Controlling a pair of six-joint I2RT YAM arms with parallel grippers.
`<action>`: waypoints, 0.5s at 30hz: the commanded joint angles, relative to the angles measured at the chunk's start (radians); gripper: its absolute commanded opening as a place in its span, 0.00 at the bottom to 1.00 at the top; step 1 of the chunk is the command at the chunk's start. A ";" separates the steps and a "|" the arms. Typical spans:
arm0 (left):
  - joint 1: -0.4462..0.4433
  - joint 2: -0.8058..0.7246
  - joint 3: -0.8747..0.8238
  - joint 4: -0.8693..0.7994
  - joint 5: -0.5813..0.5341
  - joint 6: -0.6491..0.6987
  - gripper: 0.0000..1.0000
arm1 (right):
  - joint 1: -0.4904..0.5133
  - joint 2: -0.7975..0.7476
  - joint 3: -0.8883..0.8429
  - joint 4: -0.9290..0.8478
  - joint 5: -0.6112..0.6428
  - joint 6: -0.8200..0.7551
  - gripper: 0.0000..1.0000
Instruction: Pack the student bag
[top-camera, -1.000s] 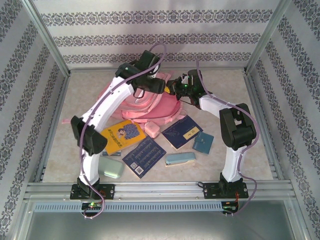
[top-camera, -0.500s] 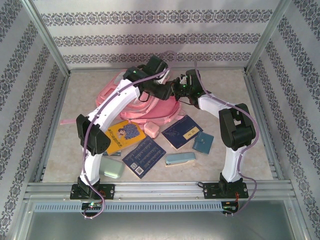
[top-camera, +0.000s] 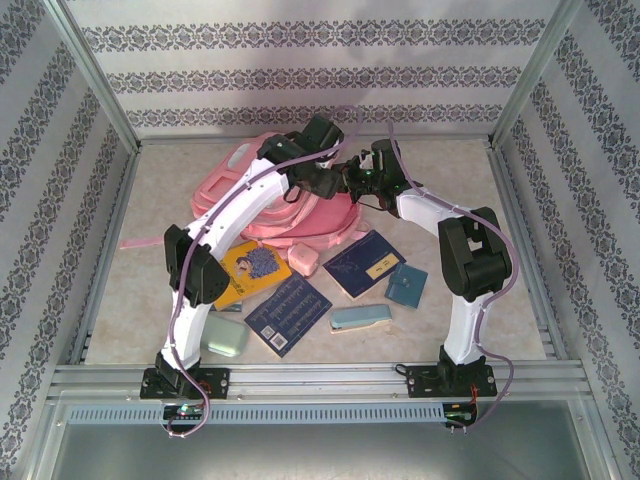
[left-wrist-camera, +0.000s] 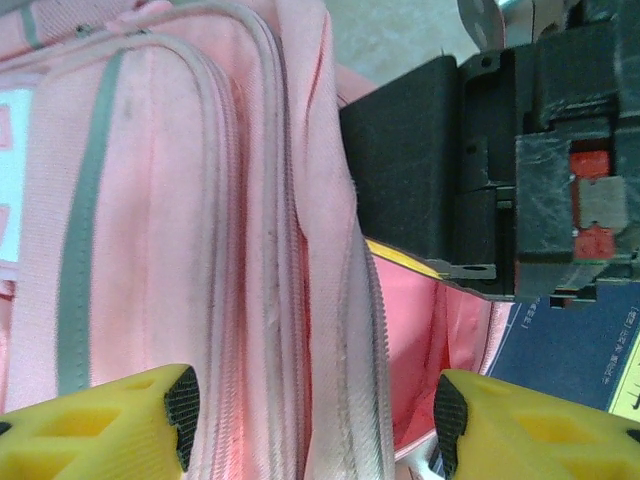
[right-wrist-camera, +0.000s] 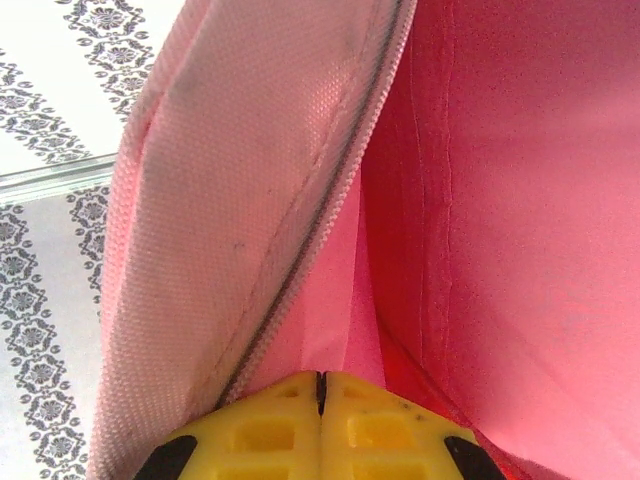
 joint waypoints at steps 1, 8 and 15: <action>-0.007 0.027 0.022 -0.016 0.041 0.004 0.65 | 0.018 -0.043 0.023 0.023 -0.034 -0.022 0.00; -0.005 0.045 0.018 -0.018 0.015 0.006 0.60 | 0.020 -0.040 0.026 0.032 -0.038 -0.016 0.00; 0.012 0.058 0.052 -0.033 -0.070 -0.028 0.23 | 0.020 -0.049 0.022 0.034 -0.041 -0.015 0.00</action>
